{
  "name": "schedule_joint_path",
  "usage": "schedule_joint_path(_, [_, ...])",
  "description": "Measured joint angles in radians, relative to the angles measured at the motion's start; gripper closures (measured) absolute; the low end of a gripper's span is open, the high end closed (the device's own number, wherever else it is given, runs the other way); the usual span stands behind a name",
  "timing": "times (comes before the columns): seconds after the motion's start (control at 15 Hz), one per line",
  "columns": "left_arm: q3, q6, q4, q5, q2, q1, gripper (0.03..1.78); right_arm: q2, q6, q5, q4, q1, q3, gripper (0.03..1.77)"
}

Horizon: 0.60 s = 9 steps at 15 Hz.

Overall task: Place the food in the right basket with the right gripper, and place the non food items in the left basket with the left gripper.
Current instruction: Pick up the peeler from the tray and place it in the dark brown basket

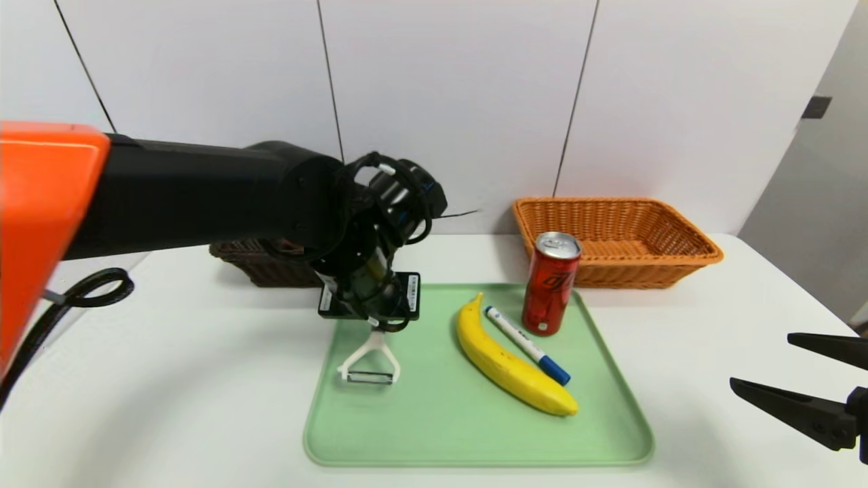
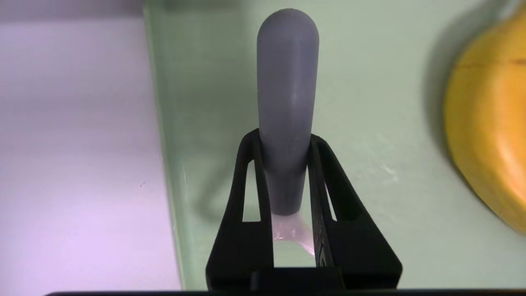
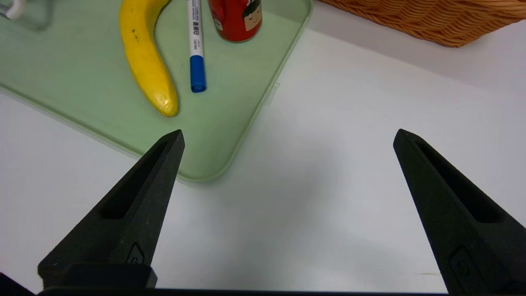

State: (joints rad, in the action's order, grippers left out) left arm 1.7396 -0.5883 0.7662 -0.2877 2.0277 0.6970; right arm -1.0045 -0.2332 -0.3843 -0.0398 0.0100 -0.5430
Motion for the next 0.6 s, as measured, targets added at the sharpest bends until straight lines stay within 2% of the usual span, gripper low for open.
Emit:
schedule_joint_path(0.2, [0.010, 0.109, 0.016, 0.001, -0.103, 0.031, 1.52, 0.000, 0.000, 0.000, 0.000, 0.002, -0.001, 0.04])
schedule_joint_path(0.4, [0.090, 0.289, 0.082, 0.004, -0.173, 0.031, 1.52, 0.000, 0.000, -0.001, 0.000, 0.002, -0.001, 0.04])
schedule_joint_path(0.6, [0.199, 0.517, 0.106, 0.006, -0.200, -0.017, 1.52, 0.001, -0.002, -0.003, 0.000, 0.002, -0.004, 0.04])
